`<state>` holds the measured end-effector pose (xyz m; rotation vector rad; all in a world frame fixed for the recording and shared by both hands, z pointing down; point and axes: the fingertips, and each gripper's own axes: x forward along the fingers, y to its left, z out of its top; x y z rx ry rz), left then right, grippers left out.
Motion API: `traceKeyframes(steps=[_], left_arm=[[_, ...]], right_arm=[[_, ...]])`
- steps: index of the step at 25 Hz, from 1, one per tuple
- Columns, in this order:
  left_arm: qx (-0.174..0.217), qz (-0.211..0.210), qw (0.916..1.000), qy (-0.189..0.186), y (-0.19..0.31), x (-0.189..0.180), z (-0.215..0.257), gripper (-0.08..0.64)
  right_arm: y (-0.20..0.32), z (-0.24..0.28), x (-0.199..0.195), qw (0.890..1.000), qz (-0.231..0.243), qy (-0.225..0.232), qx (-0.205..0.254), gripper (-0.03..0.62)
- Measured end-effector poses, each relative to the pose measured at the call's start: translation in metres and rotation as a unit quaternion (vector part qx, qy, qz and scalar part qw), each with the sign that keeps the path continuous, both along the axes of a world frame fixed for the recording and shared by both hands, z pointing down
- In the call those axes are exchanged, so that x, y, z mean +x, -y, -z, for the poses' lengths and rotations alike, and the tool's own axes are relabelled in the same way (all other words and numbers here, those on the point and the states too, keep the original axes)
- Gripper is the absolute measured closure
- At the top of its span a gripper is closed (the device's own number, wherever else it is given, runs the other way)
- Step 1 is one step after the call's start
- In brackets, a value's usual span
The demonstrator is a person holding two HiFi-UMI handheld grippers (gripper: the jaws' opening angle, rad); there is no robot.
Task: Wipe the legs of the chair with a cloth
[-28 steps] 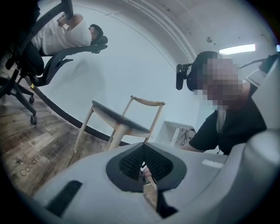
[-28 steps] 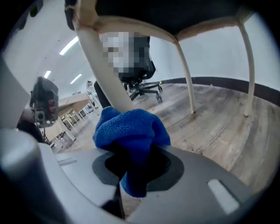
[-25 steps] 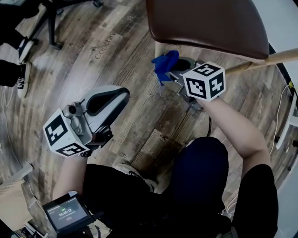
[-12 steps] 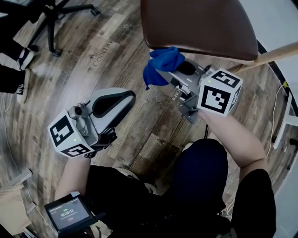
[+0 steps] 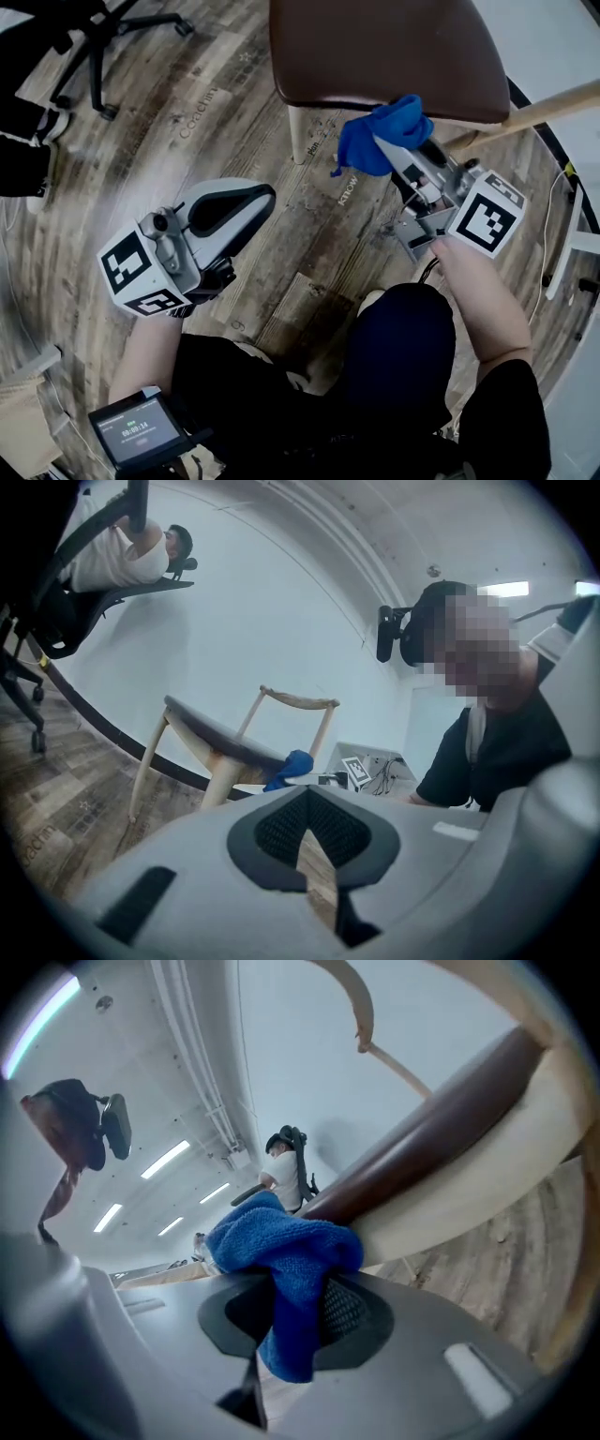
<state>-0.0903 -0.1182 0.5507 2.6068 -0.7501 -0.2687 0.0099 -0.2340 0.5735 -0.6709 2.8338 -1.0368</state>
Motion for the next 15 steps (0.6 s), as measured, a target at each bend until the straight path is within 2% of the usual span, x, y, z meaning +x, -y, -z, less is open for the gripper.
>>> traceKeyframes(steps=[4,9,11,15], left_arm=[[-0.005,0.000,1.0000,0.004,0.000,0.000,-0.004,0.561],[-0.005,0.002,1.0000,0.002,0.005,0.001,-0.002,0.561],[-0.006,-0.001,1.0000,0.004,0.006,0.005,-0.002,0.561],[-0.004,-0.007,0.9999,0.013,0.009,0.014,-0.004,0.561]], right_arm=[[0.021,0.001,0.072,0.996,-0.078,-0.029,0.009,0.502],[0.045,0.012,0.166,0.984,-0.175,-0.042,0.003,0.502],[0.049,0.015,0.181,0.982,-0.187,-0.040,-0.003,0.502],[0.050,0.013,0.184,0.981,-0.192,-0.039,-0.009,0.502]])
